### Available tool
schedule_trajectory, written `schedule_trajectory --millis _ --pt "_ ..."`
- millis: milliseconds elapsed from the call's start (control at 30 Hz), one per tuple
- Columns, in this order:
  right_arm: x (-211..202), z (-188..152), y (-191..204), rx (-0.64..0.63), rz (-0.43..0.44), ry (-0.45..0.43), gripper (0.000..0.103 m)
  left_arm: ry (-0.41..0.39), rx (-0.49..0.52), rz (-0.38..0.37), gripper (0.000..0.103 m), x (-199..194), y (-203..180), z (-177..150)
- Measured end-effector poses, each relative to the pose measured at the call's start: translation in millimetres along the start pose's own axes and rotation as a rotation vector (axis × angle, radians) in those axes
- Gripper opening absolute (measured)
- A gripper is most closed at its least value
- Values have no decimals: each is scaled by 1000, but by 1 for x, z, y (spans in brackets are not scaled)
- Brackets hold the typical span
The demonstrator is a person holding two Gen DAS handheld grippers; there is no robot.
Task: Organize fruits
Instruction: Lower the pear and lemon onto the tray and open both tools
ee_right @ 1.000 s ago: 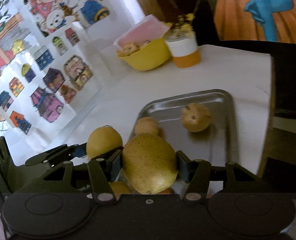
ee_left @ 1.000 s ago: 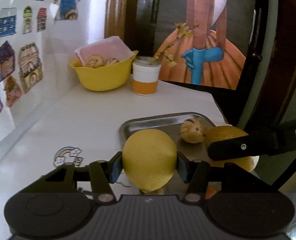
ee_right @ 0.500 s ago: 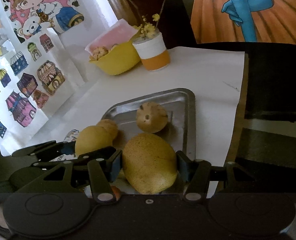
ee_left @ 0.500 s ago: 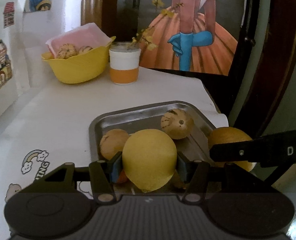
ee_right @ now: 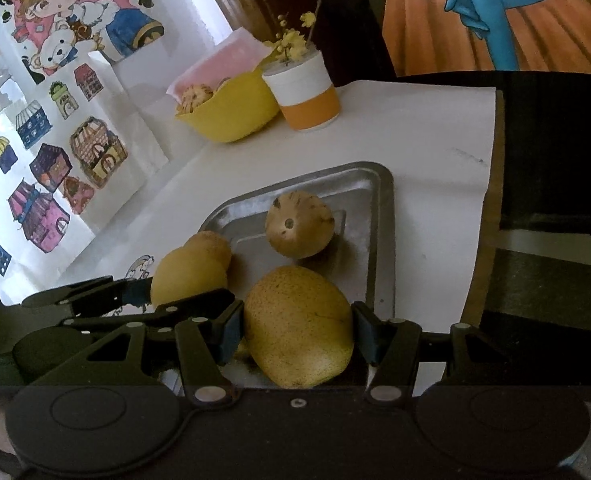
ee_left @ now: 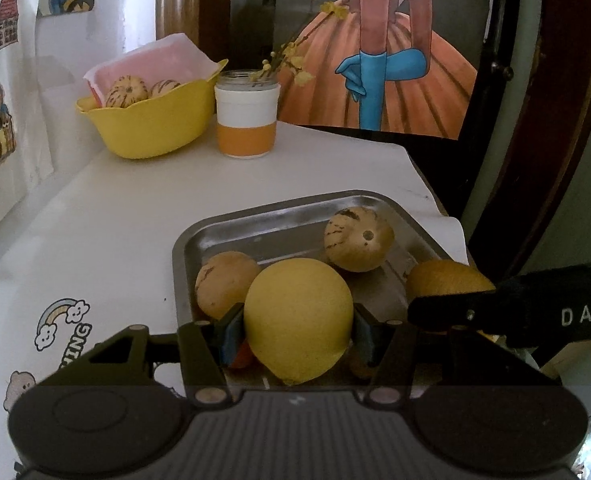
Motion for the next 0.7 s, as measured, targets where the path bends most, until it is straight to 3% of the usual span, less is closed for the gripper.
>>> schedule_trajectory --millis 267,500,700 --pt "-3 -3 0 0 29 -21 60 -1 28 7 61 -1 -1 -3" --pt "-10 -10 1 -14 34 -35 68 -11 17 6 64 -7 2 -2" --pt "-24 -10 -1 -10 42 -94 77 -41 13 18 78 -18 4 -2"
Point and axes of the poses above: each gripper's, at about its wrist camera, not at the fingertips, and x roughly the way its jaws point, y to its left, z to its top, the point moved 3 cm from there along x, roughly the way its jaws point, and after that the axes turned 6 degrees about -x, right-handed, at the moved point
